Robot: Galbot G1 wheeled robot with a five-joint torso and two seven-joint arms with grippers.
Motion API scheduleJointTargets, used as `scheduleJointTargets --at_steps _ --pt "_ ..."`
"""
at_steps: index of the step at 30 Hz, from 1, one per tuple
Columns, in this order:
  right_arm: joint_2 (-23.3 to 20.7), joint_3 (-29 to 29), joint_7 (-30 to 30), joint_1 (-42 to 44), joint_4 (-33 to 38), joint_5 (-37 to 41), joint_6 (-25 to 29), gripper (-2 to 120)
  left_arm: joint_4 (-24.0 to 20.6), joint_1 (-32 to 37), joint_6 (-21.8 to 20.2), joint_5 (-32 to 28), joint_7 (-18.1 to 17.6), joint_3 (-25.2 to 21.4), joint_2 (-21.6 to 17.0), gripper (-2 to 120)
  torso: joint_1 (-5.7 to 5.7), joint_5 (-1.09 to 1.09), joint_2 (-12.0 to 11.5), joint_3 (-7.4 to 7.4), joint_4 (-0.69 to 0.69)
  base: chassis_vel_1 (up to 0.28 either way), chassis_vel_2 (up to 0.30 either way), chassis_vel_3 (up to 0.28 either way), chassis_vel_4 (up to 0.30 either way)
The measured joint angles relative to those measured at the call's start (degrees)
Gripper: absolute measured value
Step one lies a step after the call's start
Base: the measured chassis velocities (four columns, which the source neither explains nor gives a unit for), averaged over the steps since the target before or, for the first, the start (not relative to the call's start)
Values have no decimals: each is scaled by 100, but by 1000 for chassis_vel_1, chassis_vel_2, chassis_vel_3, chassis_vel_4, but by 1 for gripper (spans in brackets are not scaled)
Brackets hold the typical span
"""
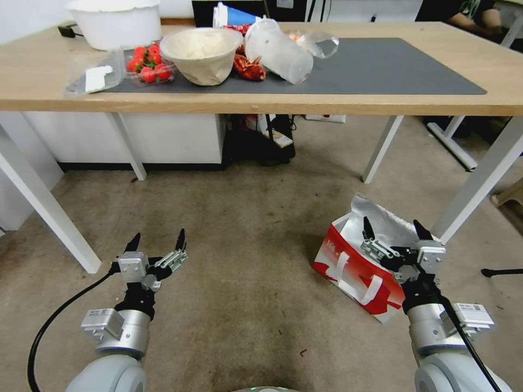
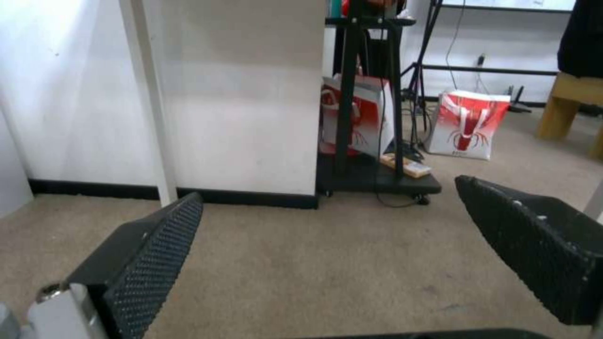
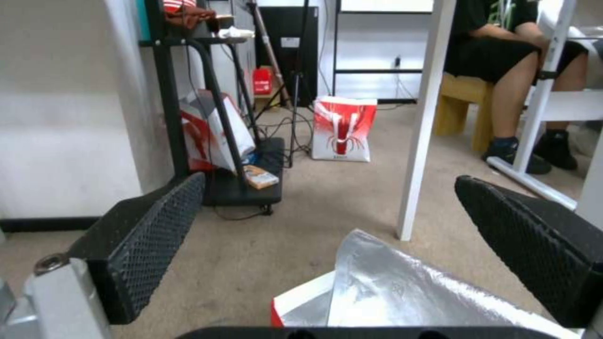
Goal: Pick up the food delivery bag from the floor and place it on the table.
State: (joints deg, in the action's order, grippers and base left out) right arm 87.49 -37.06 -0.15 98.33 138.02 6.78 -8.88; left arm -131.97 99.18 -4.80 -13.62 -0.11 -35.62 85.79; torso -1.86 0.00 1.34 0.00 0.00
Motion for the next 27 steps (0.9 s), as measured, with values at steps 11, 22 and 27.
scheduleJointTargets --at_steps 11,22,27 --pt "-1397 -613 -229 -549 -314 732 -1084 100 2 14 86 19 -39 -13 -23 100 -4 1 29 0 0 0 0 0 0" --pt "-3308 -500 -790 -1904 -2228 1586 -1703 100 10 37 144 59 -48 -11 65 100 -7 0 44 0 0 0 0 0 0" --pt "-3839 -174 -1323 -2580 -2924 1647 -1782 100 49 41 171 75 -63 -43 107 100 -8 2 47 0 1 0 0 0 0"
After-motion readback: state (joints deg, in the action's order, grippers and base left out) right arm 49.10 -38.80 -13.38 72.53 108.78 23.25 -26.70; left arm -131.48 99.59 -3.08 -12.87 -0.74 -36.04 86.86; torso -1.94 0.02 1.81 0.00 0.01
